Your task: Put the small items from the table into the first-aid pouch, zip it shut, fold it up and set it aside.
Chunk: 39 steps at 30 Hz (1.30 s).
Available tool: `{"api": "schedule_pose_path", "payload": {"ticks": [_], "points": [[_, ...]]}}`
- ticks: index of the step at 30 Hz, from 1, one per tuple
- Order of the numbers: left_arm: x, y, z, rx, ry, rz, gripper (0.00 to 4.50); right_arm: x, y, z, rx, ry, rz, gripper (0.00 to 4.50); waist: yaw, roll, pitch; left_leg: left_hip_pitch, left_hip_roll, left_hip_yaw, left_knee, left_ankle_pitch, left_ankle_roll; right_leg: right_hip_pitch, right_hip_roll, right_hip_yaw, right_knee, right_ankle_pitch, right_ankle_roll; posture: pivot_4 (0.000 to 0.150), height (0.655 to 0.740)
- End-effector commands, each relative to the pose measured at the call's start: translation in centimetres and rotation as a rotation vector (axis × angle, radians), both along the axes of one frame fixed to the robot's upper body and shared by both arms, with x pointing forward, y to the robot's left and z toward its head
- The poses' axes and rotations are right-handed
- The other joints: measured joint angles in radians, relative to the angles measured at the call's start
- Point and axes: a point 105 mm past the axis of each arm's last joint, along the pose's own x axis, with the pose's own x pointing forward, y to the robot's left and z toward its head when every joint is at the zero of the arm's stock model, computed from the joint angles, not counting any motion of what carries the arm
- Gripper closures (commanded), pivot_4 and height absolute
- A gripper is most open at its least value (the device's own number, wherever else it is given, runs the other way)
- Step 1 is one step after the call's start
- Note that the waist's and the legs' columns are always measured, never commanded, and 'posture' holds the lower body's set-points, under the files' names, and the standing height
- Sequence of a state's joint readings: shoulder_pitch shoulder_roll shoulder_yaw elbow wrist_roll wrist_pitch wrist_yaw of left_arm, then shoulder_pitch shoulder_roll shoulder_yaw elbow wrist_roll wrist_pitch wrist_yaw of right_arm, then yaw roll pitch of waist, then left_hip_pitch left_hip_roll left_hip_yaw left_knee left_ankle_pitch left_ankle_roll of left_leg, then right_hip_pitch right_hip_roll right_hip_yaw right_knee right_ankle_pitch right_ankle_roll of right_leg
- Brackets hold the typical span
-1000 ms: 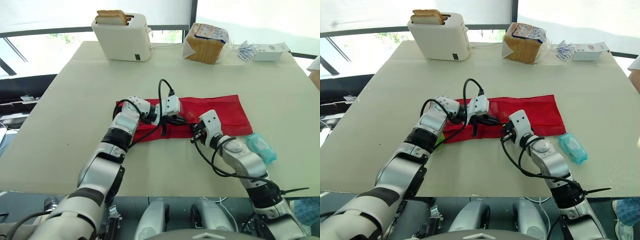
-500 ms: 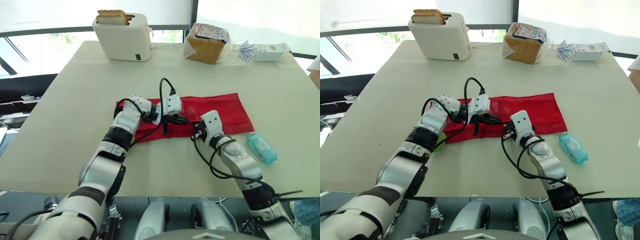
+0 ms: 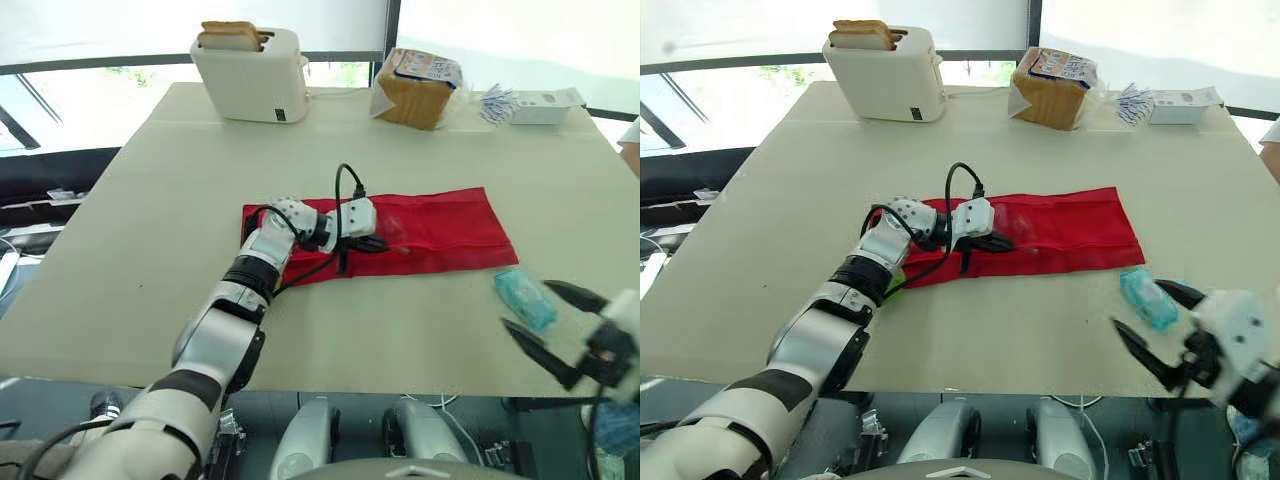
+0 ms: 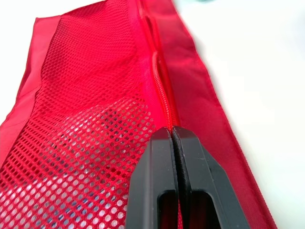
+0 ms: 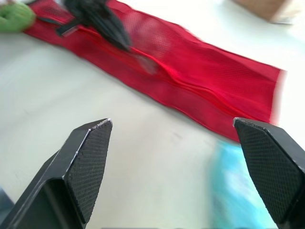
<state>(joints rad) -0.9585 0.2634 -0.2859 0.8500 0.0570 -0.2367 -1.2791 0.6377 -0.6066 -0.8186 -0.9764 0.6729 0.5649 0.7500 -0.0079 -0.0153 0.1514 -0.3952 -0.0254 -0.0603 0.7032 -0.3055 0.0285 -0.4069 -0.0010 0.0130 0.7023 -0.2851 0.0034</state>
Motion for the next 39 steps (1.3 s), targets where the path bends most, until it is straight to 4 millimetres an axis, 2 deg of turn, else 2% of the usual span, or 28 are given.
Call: {"api": "schedule_pose_path", "payload": {"ticks": [1, 7, 10, 12, 15, 18, 22, 28, 31, 33, 34, 36, 37, 39], "points": [[0.1, -1.8, 1.6, -0.016, -0.077, -0.058, 4.50, -1.5, -0.7, 1.8, -0.068, -0.030, 0.006, 0.04, 0.001, 0.000, 0.000, 0.000, 0.000, 0.000, 0.000, 0.000, 0.000, 0.000, 0.000, 0.000, 0.000, 0.000, 0.000, 0.150, 0.7400], [0.0, -4.6, 2.6, -0.031, -0.127, -0.118, 4.50, -2.0, -1.9, 2.1, -0.075, -0.015, -0.030, 0.04, 0.006, 0.000, 0.000, -0.001, 0.000, 0.000, 0.000, 0.000, 0.001, 0.000, 0.000, 0.000, -0.002, 0.000, 0.000, 0.150, 0.7400], [0.0, -4.3, 2.7, -0.024, -0.140, -0.138, 4.50, -1.8, -1.5, 2.3, -0.051, -0.040, -0.018, 0.04, 0.006, 0.000, 0.000, -0.001, 0.000, 0.000, 0.000, 0.000, 0.001, 0.000, 0.000, 0.000, -0.002, 0.000, 0.000, 0.150, 0.7400], [0.1, -2.9, 2.6, -0.007, -0.131, -0.143, 4.50, -1.8, -0.7, 2.5, -0.047, -0.054, 0.013, 0.04, 0.000, 0.000, 0.000, -0.001, 0.000, 0.000, -0.001, 0.000, 0.001, 0.000, 0.000, 0.000, -0.002, 0.000, 0.000, 0.150, 0.7400], [1.0, 2.2, 1.6, 0.096, -0.122, -0.078, 4.50, -1.7, 0.4, 3.0, -0.032, -0.086, 0.058, 0.04, -0.018, 0.000, 0.001, 0.000, 0.001, 0.001, -0.002, 0.000, 0.001, 0.000, 0.001, 0.001, -0.002, 0.000, 0.000, 0.150, 0.7400], [1.8, 5.8, 1.1, 0.190, -0.156, -0.003, 4.50, -1.8, 0.8, 2.9, -0.035, -0.080, 0.076, 0.04, -0.025, 0.000, 0.001, 0.002, 0.002, 0.001, -0.004, 0.000, 0.000, 0.000, 0.002, 0.002, -0.001, 0.000, 0.000, 0.150, 0.7400], [2.4, 8.7, 1.4, 0.215, -0.165, 0.078, 4.50, -1.6, 1.0, 2.5, -0.030, -0.060, 0.094, 0.04, -0.003, -0.001, 0.001, 0.001, 0.001, 0.001, -0.003, 0.000, 0.001, 0.000, 0.001, 0.001, -0.003, 0.000, 0.000, 0.150, 0.7400], [2.4, 12.2, 2.3, 0.181, -0.148, 0.167, 4.50, -1.4, 1.2, 2.4, -0.030, -0.056, 0.118, 0.04, -0.007, -0.001, 0.001, 0.000, 0.001, 0.001, -0.002, 0.000, 0.000, 0.000, 0.001, 0.000, -0.003, 0.000, 0.000, 0.150, 0.7400], [2.7, 12.0, 3.9, 0.041, -0.077, 0.217, 4.50, -1.4, 1.1, 2.5, -0.030, -0.059, 0.117, 0.04, -0.004, -0.001, 0.001, 0.000, 0.001, 0.001, -0.002, 0.000, 0.000, 0.000, 0.001, 0.000, -0.003, 0.000, 0.000, 0.150, 0.7400], [2.0, 11.6, 4.6, -0.023, 0.002, 0.163, 3.92, -1.3, 1.1, 2.5, -0.029, -0.061, 0.119, 0.00, -0.004, -0.001, 0.001, 0.000, 0.001, 0.001, -0.002, 0.000, 0.000, 0.000, 0.001, 0.000, -0.003, 0.000, 0.000, 0.150, 0.7400], [1.5, 11.9, 4.7, -0.032, 0.032, 0.136, 3.85, -1.3, 1.1, 2.5, -0.029, -0.062, 0.120, 0.00, -0.003, -0.001, 0.001, 0.000, 0.001, 0.001, -0.002, 0.000, 0.000, 0.000, 0.001, 0.000, -0.003, 0.000, 0.000, 0.150, 0.7400], [1.0, 11.7, 5.1, -0.057, 0.059, 0.103, 3.22, -1.3, 1.1, 2.5, -0.029, -0.059, 0.121, 0.00, -0.003, -0.001, 0.001, -0.001, 0.001, 0.000, -0.001, 0.000, 0.000, 0.000, 0.000, -0.001, -0.003, 0.000, 0.000, 0.150, 0.7400], [0.9, 10.8, 5.6, -0.098, 0.106, 0.092, 2.77, -1.3, 1.0, 2.5, -0.029, -0.058, 0.119, 0.00, -0.003, -0.001, 0.001, -0.001, 0.001, 0.000, -0.001, 0.000, 0.000, 0.000, 0.000, -0.001, -0.003, 0.000, 0.000, 0.150, 0.7400], [0.4, 7.0, 5.1, -0.120, 0.164, 0.049, 2.33, -1.3, 0.7, 2.4, -0.032, -0.054, 0.107, 0.00, 0.002, -0.001, 0.001, -0.001, 0.001, 0.000, -0.001, 0.000, 0.000, 0.000, 0.000, -0.001, -0.003, 0.000, 0.000, 0.150, 0.7400]]}}
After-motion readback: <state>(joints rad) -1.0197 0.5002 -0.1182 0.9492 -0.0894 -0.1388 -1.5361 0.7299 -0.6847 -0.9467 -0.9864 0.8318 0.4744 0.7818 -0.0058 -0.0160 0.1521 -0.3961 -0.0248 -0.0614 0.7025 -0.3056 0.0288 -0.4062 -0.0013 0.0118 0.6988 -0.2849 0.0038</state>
